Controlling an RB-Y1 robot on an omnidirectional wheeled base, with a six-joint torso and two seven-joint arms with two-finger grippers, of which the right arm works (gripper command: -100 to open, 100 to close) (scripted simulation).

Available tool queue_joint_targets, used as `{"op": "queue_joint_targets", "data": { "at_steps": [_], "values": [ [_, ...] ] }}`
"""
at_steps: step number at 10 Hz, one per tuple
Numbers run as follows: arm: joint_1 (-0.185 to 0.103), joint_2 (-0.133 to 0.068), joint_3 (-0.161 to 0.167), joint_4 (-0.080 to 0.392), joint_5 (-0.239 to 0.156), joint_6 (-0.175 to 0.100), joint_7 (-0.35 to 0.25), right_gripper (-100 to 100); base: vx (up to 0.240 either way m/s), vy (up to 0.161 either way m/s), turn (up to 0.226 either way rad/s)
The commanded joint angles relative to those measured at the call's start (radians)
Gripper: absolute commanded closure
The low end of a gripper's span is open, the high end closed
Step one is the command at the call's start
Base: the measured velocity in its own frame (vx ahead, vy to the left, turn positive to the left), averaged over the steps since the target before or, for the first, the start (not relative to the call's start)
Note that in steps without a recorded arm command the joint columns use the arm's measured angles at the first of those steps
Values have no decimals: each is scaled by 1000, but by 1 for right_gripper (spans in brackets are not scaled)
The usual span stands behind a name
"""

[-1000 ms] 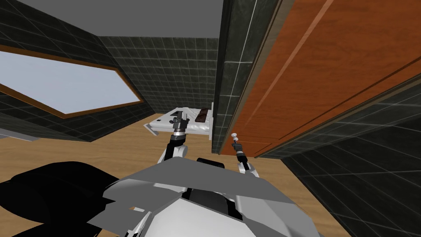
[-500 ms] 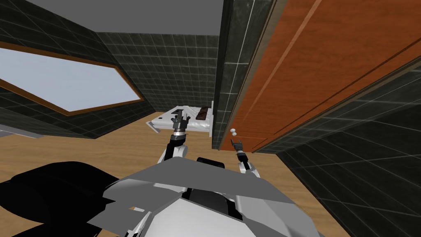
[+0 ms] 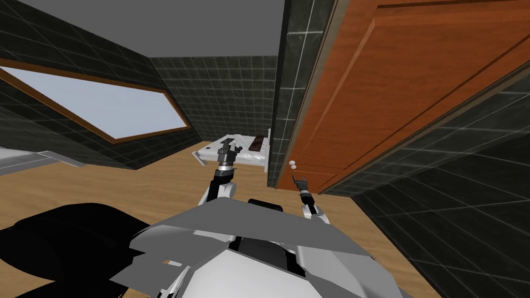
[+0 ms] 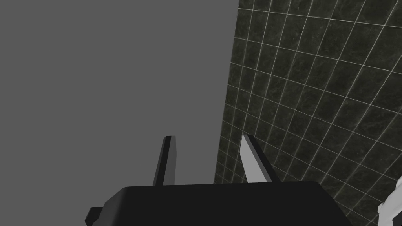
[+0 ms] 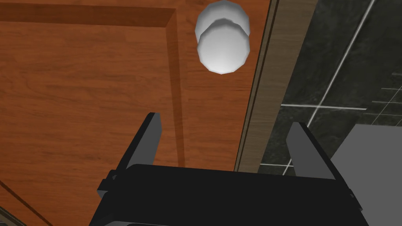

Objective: Pull the door open

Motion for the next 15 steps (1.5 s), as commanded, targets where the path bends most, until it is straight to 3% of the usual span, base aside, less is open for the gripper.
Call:
{"op": "queue_joint_targets", "data": {
  "at_steps": [1, 2, 3, 5, 9, 10, 11, 15],
  "values": [
    [22, -1, -5, -34, -2, 8, -11, -100, 144, 12, 94],
    [30, -18, -40, -21, -21, -2, -7, -100, 173, 37, 345],
    [33, -25, -52, -16, -28, -5, -5, -100, 187, 34, 284],
    [33, -25, -52, -16, -28, -5, -5, -100, 63, 17, 3],
    [49, -58, -117, 10, -65, -25, 4, -100, 98, 9, 229],
    [46, -53, -107, 5, -59, -22, 3, -100, 77, -2, 38],
    [46, -53, -107, 5, -59, -22, 3, 100, -13, -5, -53],
    [46, -53, -107, 5, -59, -22, 3, 100, -16, -3, 2]
  ]
}}
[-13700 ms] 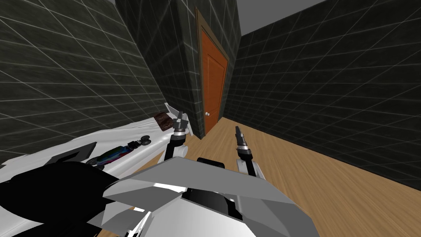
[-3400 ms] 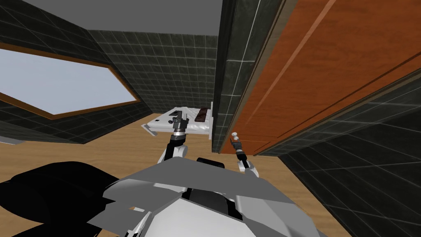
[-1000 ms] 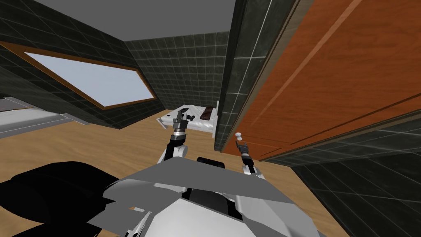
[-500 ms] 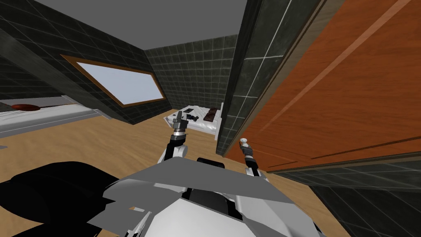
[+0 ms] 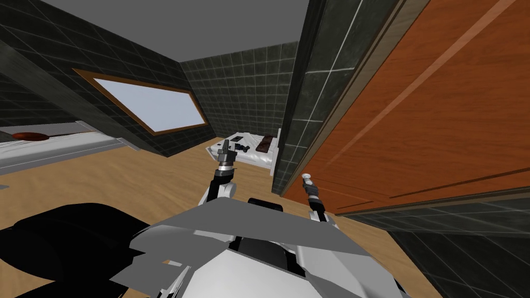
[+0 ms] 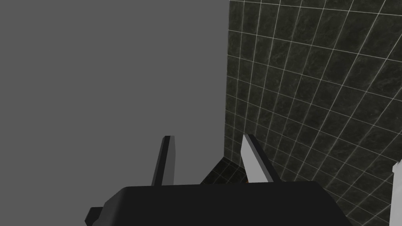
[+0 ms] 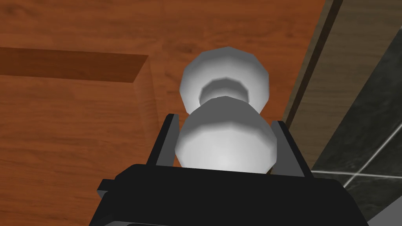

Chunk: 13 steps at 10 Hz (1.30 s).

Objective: Pull the door open

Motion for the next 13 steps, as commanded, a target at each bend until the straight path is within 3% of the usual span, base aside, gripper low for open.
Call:
{"op": "queue_joint_targets", "data": {
  "at_steps": [1, 13],
  "values": [
    [0, 3, 1, 1, 0, -1, -1, 100, 0, 0, 0],
    [5, -2, 19, -6, -74, 12, -277, 100, -25, -18, 51]
  ]
}}
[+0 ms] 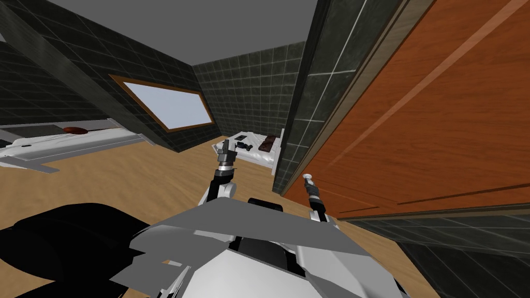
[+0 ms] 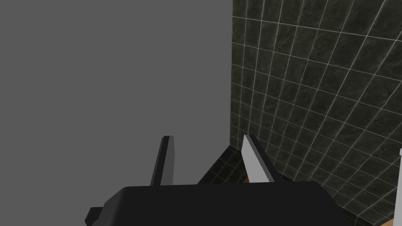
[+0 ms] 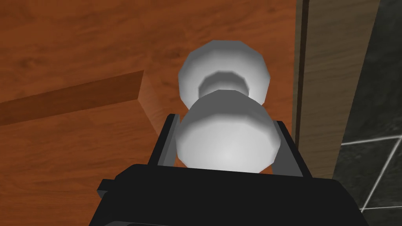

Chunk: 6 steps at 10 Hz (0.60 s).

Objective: Pull the door open

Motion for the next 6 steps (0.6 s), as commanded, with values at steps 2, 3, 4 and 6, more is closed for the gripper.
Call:
{"op": "queue_joint_targets", "data": {
  "at_steps": [2, 3, 4, 6],
  "values": [
    [0, -1, 3, 3, -15, 1, -56, 100, -31, -19, 58],
    [1, -1, 5, 2, -25, 2, -90, 100, -29, -14, 47],
    [2, -1, 8, 1, -37, 4, -117, 100, -46, -27, 88],
    [2, -2, 11, 1, -49, 6, -165, 100, -33, -17, 52]
  ]
}}
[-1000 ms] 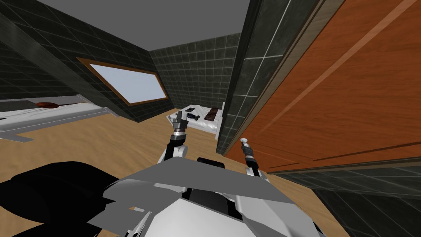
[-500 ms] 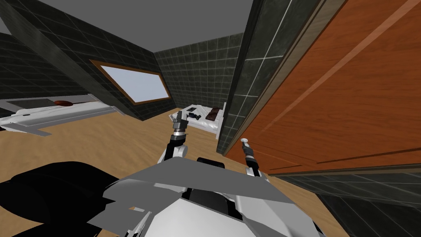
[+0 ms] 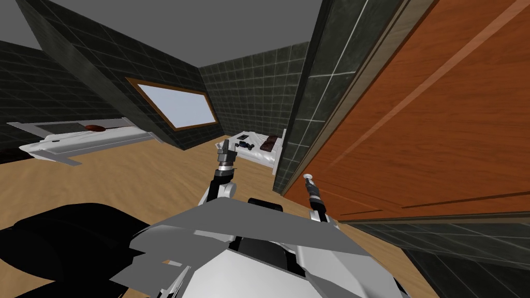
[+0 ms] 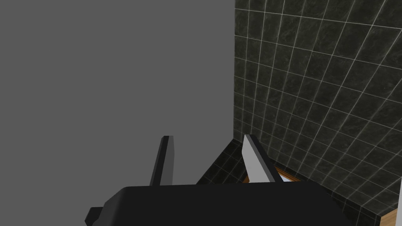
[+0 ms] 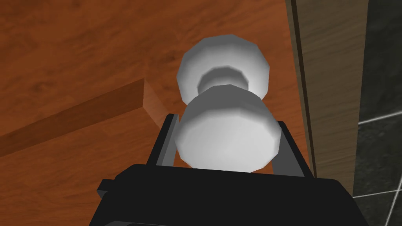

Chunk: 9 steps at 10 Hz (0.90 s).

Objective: Pull the door open

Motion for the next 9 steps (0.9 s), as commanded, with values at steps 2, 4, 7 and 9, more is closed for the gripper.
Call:
{"op": "queue_joint_targets", "data": {
  "at_steps": [2, 4, 7, 9],
  "values": [
    [3, 1, 4, 0, -19, 3, -66, 100, -40, -22, 66],
    [3, 1, 7, -1, -31, 5, -105, 100, -28, -22, 53],
    [5, 0, 14, -4, -58, 9, -185, 100, -40, -23, 72],
    [6, -1, 18, -5, -72, 12, -225, 100, -41, -18, 58]
  ]
}}
